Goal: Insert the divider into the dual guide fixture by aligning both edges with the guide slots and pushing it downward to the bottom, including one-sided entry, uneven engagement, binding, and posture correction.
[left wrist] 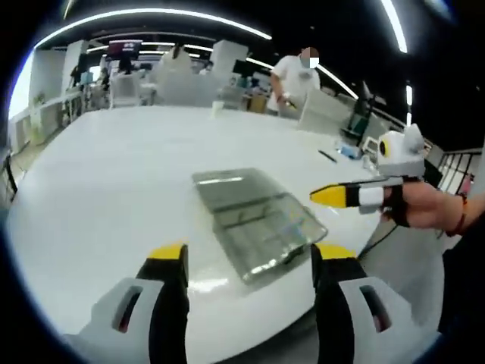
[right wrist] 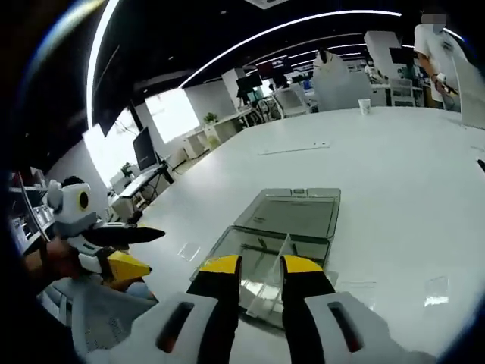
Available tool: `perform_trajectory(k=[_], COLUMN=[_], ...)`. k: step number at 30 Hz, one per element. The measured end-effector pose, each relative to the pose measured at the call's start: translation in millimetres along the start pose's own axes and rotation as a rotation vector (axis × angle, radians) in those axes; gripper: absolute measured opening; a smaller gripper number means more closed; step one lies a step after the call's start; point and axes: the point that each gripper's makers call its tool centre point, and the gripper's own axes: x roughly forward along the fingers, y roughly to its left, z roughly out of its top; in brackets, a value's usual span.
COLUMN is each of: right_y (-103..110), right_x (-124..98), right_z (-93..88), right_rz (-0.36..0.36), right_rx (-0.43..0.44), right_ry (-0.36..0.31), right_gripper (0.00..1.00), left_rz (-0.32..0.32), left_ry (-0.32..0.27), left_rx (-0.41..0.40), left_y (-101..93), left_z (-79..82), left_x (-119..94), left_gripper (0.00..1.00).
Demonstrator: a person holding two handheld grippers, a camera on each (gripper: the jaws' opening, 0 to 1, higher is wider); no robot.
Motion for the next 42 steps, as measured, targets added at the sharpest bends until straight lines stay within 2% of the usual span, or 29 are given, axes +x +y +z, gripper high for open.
perform_trajectory(k=[5, 7, 12, 15, 19, 28, 35, 40, 42], right_y=[7.6, 10.2, 10.4, 13.1, 12.6, 12.0, 10.5, 12.4, 12.5], right_x=[-13.9, -20.3, -34.3, -40.3, -45.6, -51.8, -51.0, -50.9, -50.5], right_z=[2.2, 3.6, 7.1, 7.8, 8.0, 7.4, 12.2, 7.2, 5.9], right_rz=[0.045, 0.063, 0.091, 0.136, 0.143, 0.155, 0.156, 0.167, 0.169], right_rx=[-0.009, -0.013, 0.006, 0.035, 0.014, 0.061, 0.074, 0.073, 0.079], right_ry=[-0.022, -0.034, -0.061, -0.066, -0.079, -0.099, -0.112, -0.095, -0.092], right_gripper=[0.19, 0.21, 0.22, 0.23, 0.25, 0.25, 0.25, 0.25, 0.25], left_rz=[0.068, 0.082, 0.13, 0.178, 0.197, 0.226, 0.211, 0.222, 0.223], left_ry=[0.041, 0.039, 0.057, 0.096, 0.114, 0.228, 0.276, 0.292, 0.294], left_rx=[0.011, 0.0, 0.008, 0.028, 0.021, 0.072, 0.125, 0.099, 0.117], left_y=[10.3, 13.0, 21.0, 26.7, 32.4, 42.9, 41.1, 43.0, 42.9], left_z=[-7.9, -8.1, -9.2, -14.5, -17.6, -37.2, -45.3, -51.4, -51.4], left_x=[-0.3, 0.5, 1.7, 3.4, 8.2, 16.6, 27.5, 35.3, 37.9], left_gripper=[0.6, 0.58, 0.57, 0.55, 0.54, 0.5, 0.5, 0.47, 0.46])
